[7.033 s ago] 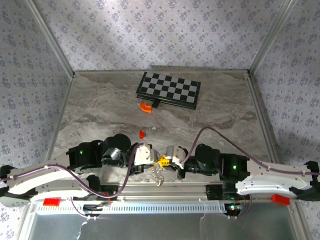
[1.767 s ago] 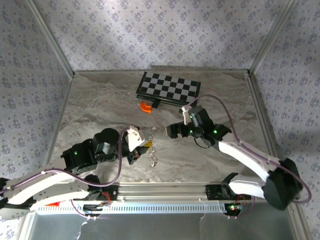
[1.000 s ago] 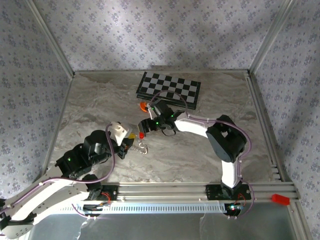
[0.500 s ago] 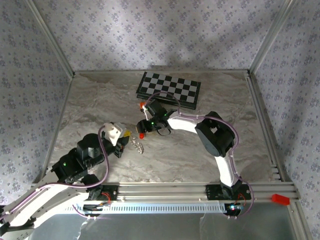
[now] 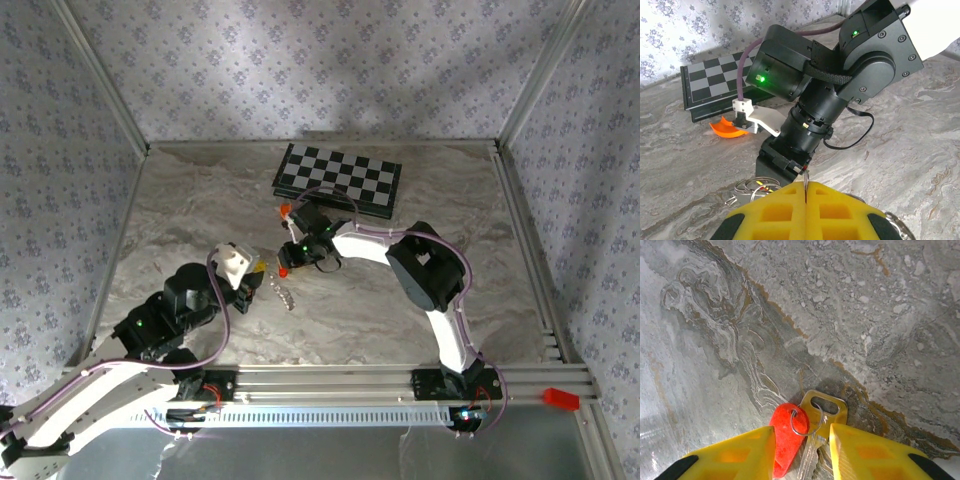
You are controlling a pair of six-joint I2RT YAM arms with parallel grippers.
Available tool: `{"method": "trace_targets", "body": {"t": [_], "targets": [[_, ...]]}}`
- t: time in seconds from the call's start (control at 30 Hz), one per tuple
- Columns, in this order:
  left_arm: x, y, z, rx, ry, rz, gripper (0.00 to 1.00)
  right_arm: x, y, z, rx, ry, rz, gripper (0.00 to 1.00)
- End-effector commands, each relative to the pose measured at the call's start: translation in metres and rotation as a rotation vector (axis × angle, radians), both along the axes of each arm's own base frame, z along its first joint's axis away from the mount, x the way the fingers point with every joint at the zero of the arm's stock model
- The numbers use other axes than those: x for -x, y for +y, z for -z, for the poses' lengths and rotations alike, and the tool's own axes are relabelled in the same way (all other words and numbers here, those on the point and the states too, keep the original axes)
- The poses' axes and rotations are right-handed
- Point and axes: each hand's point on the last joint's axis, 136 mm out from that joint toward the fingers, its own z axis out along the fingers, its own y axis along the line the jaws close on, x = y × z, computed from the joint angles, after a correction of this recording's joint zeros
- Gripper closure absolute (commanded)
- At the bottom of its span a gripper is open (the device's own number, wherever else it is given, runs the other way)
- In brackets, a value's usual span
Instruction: Put the keys on the keyring
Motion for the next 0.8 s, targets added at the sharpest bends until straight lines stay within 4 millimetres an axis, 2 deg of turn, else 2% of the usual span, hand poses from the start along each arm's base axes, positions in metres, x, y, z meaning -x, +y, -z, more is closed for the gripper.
{"method": "trace_targets", "body": {"t": [0.0,0.4,0.77], "targets": [[-0.002,-0.003,-0.019,0.057,-0.042,0.009,1.00,-0.001,0.005,0.000,-0.004,0.030,-0.005,0.67],[0.000,-0.007,-0.016,0.066,-0.031,0.025,1.00,-0.004,0.001,0.010,0.028,0.045,0.015,0.73],[0.000,-0.008,-0.016,0.076,-0.037,0.029,1.00,0.002,-0.013,0.014,0.075,0.050,0.022,0.72]]}}
